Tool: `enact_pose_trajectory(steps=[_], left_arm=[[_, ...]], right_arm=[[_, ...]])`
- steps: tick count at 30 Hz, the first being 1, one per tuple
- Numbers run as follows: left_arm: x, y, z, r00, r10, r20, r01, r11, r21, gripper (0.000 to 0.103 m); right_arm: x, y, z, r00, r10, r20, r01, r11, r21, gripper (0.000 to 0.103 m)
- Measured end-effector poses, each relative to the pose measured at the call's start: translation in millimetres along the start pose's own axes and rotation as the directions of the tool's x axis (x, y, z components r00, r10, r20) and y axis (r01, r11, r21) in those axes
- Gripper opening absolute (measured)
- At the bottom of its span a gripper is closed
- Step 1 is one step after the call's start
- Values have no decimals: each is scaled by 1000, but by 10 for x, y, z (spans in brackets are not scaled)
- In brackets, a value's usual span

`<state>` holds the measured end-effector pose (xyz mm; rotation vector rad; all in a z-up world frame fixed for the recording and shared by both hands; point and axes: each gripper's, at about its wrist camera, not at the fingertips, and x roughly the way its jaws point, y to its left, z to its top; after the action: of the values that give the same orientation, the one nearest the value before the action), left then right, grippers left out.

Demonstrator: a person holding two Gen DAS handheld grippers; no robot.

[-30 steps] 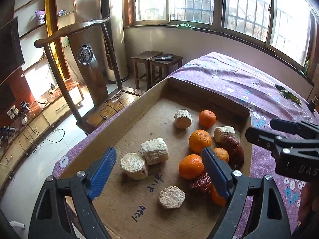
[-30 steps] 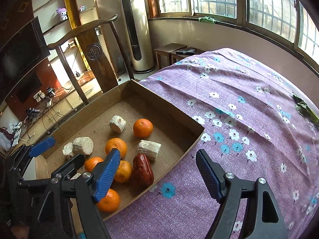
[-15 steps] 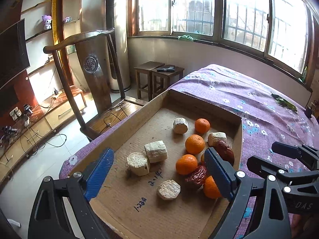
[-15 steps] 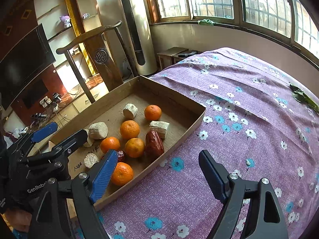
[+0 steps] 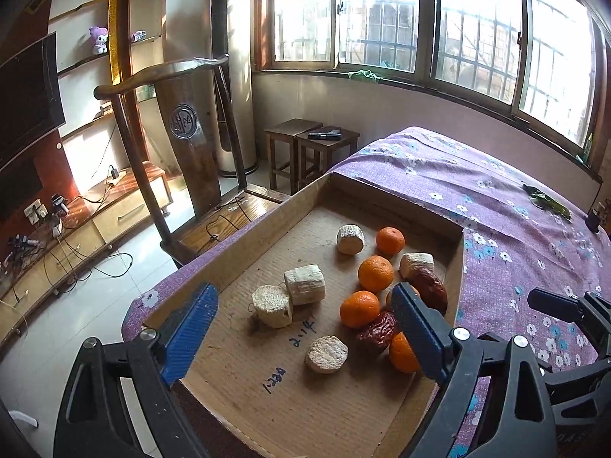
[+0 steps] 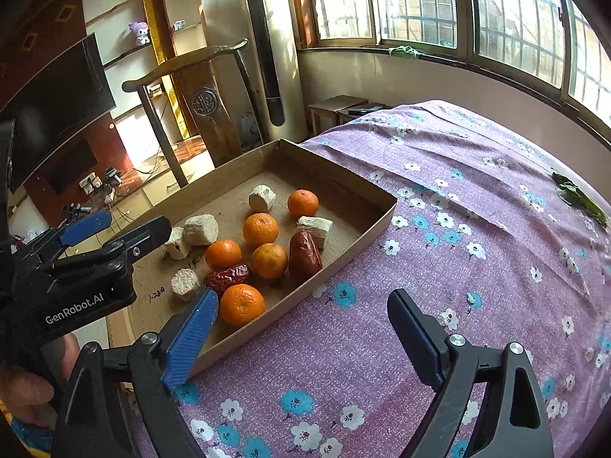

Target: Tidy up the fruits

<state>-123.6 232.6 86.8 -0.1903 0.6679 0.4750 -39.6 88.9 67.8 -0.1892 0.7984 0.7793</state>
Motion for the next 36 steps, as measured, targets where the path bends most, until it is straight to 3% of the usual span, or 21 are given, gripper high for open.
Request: enact_pose_trajectory(steps=[36], left_arm=[[57,-45,-49,1000,-20,-22,20,1000,9,92]], right_arm=[[123,41,-54,998,-15,-61,13,999,-31,93]])
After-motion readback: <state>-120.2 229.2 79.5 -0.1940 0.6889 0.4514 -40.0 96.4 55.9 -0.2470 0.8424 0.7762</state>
